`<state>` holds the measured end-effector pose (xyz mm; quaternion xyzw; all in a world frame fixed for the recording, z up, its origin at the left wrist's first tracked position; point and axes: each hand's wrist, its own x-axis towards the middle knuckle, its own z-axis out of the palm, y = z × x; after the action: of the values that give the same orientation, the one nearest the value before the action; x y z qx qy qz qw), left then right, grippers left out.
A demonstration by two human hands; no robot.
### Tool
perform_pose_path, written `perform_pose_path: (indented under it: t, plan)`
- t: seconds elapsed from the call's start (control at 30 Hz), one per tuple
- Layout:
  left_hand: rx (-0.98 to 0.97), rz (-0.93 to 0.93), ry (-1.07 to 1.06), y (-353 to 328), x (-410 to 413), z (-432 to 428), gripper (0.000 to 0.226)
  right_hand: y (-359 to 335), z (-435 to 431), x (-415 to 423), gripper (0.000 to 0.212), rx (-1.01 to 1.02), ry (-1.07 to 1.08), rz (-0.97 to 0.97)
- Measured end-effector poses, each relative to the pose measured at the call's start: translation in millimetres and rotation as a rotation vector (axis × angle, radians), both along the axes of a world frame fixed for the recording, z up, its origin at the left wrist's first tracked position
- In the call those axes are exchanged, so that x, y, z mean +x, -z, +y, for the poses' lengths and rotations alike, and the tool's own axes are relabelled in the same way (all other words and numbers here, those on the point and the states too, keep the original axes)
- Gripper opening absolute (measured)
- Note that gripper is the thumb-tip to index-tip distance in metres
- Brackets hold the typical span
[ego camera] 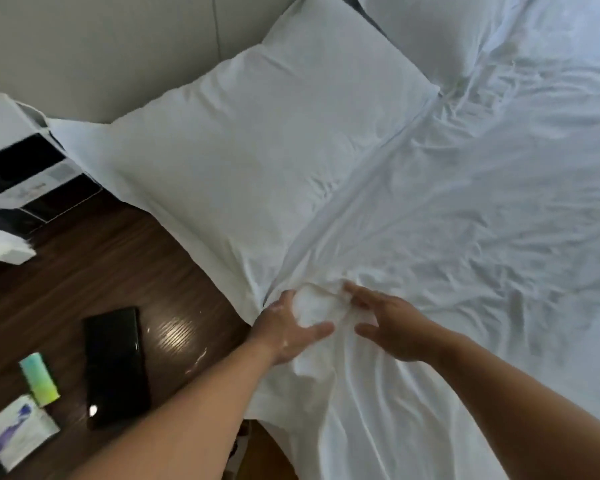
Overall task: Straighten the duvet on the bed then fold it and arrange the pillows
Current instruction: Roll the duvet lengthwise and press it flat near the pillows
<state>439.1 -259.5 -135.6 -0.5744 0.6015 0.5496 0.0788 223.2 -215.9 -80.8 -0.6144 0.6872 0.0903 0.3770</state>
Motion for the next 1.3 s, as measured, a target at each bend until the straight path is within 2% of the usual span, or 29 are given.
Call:
perform_pose_path:
  t: [0.07,0.13,0.2,0.27,0.33,0.4,0.47,0.57,0.67,0.83,0.97,1.0,1.07,1.13,1.3]
  plan:
    - [-0.077,-0.134,0.050,-6,4,17,0.091,-3,-26,-14,0.073,-0.044,-0.128,0.109]
    - [-0.101,-0.217,-0.016,-3,12,30,0.063,-6,-55,-33,0.080,-0.099,-0.243,0.268]
    - [-0.083,-0.167,-0.125,-1,23,39,0.035,-8,-84,-63,0.097,-0.072,-0.373,0.428]
    - [-0.075,-0.064,-0.217,3,34,47,0.024,-9,-107,-99,0.112,0.027,-0.460,0.504]
    - [-0.092,-0.024,-0.284,4,41,56,0.008,-5,-121,-129,0.114,0.086,-0.529,0.537]
    - [-0.090,-0.035,-0.327,7,40,67,0.013,2,-122,-144,0.107,0.038,-0.598,0.572]
    - [-0.082,-0.034,-0.397,12,34,76,0.005,15,-115,-152,0.097,-0.078,-0.634,0.523]
    - [-0.049,-0.020,-0.516,16,31,80,0.008,12,-116,-155,0.076,-0.116,-0.489,0.329]
    - [-0.089,-0.044,-0.606,7,31,79,0.005,-11,-148,-143,0.065,-0.219,-0.496,0.296]
    - [-0.117,-0.101,-0.658,1,28,53,0.003,-28,-220,-103,0.072,-0.330,-0.561,0.274]
    - [-0.177,-0.450,-0.421,3,25,35,0.006,30,-217,-93,0.081,-0.101,-0.598,0.275]
    - [-0.227,-0.497,-0.360,1,20,33,0.014,47,-207,-96,0.086,-0.042,-0.641,0.281]
    - [-0.326,-0.468,-0.307,-3,4,27,0.038,70,-186,-104,0.083,-0.049,-0.698,0.273]
    - [-0.306,-0.405,-0.321,-10,-10,17,0.050,72,-182,-109,0.075,-0.116,-0.656,0.240]
    - [-0.175,-0.404,-0.381,-2,11,9,0.037,49,-211,-113,0.078,-0.207,-0.522,0.146]
